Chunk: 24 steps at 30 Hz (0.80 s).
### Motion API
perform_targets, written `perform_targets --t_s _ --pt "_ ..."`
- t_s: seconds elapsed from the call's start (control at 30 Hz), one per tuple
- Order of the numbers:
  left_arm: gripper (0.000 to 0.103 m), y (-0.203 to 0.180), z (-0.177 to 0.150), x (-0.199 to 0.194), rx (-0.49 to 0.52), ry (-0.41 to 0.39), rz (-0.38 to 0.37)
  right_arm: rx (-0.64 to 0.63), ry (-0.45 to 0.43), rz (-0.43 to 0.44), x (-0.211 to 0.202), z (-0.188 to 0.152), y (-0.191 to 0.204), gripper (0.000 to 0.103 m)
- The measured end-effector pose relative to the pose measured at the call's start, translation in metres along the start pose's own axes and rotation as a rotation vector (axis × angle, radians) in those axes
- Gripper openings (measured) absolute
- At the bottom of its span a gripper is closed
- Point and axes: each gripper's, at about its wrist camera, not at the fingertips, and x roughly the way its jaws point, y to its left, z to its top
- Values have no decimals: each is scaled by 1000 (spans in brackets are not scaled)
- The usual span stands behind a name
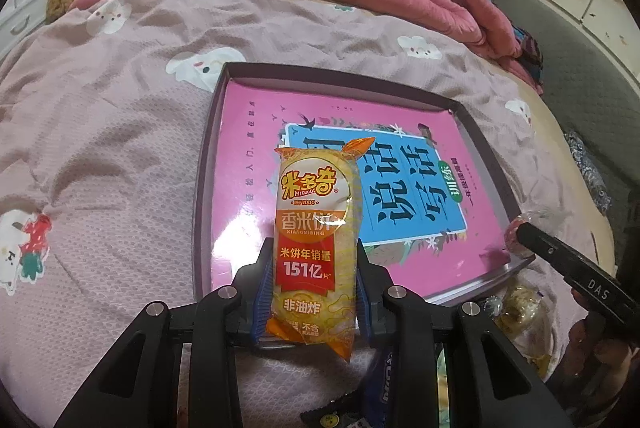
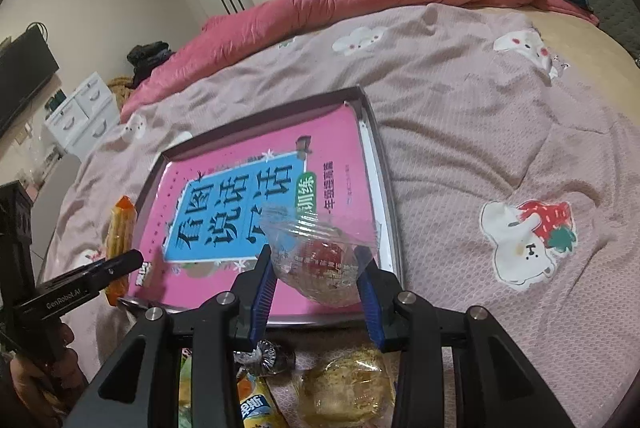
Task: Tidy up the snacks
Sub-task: 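Carry the rice cracker bag into the tray while right tool carries the candy bag there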
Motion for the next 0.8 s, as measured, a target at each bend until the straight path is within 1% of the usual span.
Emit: perform_targets --t_s 0.1,0.53,0.8 --pt "35 0 0 3 0 7 -3 10 13 -9 4 -2 -2 39" --pt "35 4 -1 11 -11 27 -7 31 -1 2 3 -3 -4 40" --pt "35 3 1 20 -1 40 15 10 -10 -12 2 -4 -1 40"
